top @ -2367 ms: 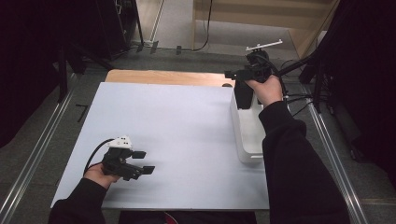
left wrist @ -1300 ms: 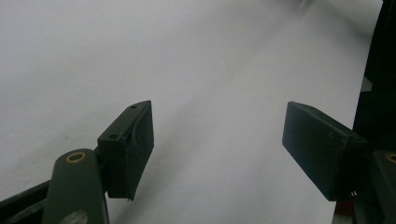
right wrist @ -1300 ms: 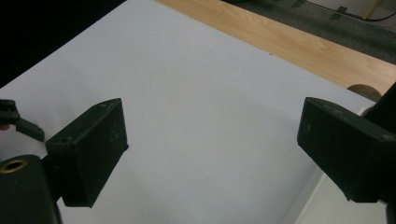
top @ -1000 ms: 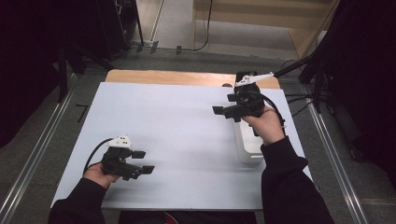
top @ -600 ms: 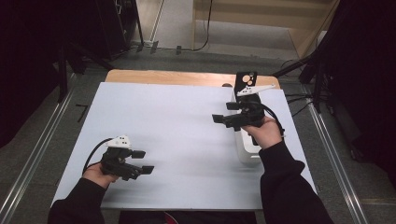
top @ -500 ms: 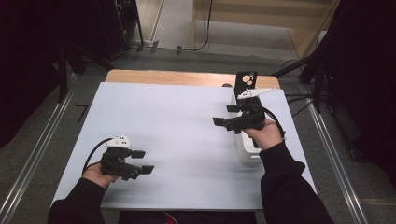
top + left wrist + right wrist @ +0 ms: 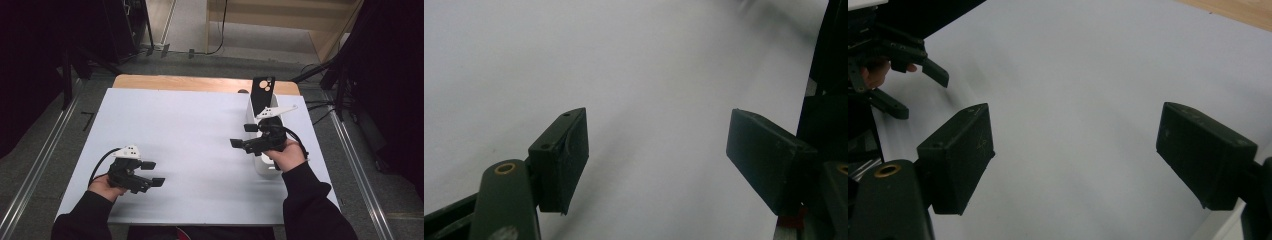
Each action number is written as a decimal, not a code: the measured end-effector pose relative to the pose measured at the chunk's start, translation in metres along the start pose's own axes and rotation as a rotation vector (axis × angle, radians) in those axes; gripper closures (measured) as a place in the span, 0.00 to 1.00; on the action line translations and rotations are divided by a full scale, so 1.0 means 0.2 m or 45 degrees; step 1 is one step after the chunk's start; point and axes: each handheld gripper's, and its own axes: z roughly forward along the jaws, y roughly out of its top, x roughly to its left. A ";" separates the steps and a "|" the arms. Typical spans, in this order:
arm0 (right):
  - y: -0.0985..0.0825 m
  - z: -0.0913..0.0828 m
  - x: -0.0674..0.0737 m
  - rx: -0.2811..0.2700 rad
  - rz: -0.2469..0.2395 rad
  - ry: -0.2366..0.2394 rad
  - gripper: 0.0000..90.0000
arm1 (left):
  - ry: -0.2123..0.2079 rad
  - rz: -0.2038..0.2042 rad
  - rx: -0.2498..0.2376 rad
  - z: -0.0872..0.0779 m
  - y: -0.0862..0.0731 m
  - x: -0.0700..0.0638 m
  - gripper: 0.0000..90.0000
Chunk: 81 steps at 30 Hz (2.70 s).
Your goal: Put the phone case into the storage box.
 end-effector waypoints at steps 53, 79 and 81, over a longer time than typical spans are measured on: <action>-0.44 -0.02 0.15 0.057 -0.117 0.086 0.25 | -0.002 -0.005 -0.016 -0.03 -0.02 -0.02 0.27; -0.63 -0.05 0.14 0.111 -0.135 0.037 0.24 | 0.001 -0.009 -0.015 -0.05 -0.05 -0.03 0.27; -0.63 -0.06 0.13 0.105 -0.127 0.029 0.24 | 0.003 -0.008 -0.016 -0.05 -0.06 -0.03 0.27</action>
